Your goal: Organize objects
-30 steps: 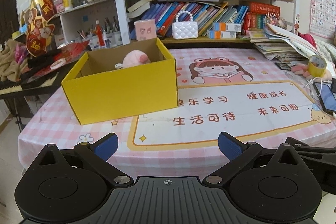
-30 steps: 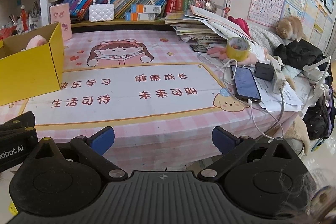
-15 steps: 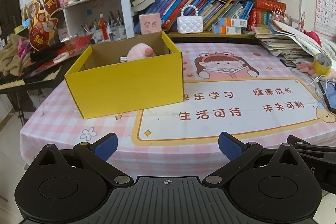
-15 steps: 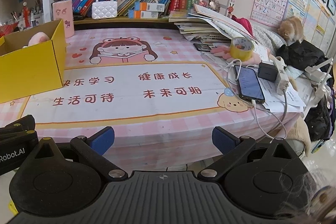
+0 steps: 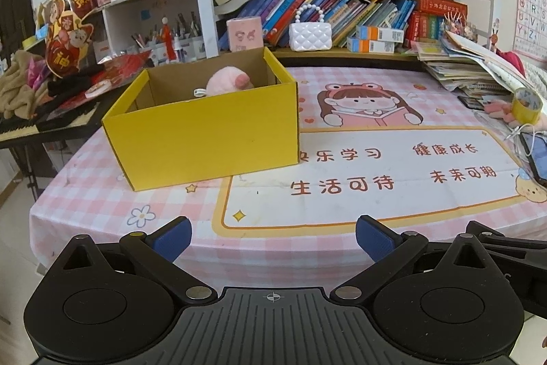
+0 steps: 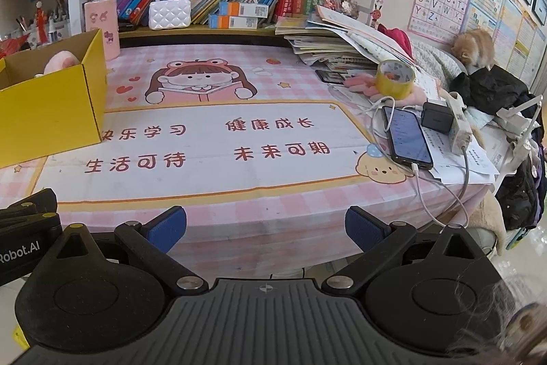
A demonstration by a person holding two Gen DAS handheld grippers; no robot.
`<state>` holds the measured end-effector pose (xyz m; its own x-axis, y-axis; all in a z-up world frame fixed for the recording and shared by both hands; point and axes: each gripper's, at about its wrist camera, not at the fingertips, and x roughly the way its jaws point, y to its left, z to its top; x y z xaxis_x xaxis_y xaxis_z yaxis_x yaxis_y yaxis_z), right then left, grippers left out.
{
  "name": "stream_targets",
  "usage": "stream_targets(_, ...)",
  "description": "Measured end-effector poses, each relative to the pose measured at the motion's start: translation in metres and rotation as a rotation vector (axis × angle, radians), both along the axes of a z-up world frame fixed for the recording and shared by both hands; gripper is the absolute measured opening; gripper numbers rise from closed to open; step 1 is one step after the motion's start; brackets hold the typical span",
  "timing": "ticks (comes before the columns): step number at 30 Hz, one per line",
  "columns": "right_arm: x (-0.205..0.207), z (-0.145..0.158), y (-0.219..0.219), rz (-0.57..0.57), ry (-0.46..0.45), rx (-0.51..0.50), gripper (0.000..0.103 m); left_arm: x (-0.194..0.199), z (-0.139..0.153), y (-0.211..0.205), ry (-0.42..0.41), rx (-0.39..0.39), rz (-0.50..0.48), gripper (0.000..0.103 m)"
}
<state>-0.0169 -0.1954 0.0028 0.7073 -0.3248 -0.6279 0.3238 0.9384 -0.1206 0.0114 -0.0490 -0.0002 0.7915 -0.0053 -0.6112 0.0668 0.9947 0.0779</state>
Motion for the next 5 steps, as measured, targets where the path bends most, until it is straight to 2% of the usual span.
stream_targets(5, 0.0067, -0.0001, -0.0031, -0.001, 0.002, 0.019, 0.100, 0.0049, 0.0019, -0.0010, -0.005, 0.005, -0.002, 0.103)
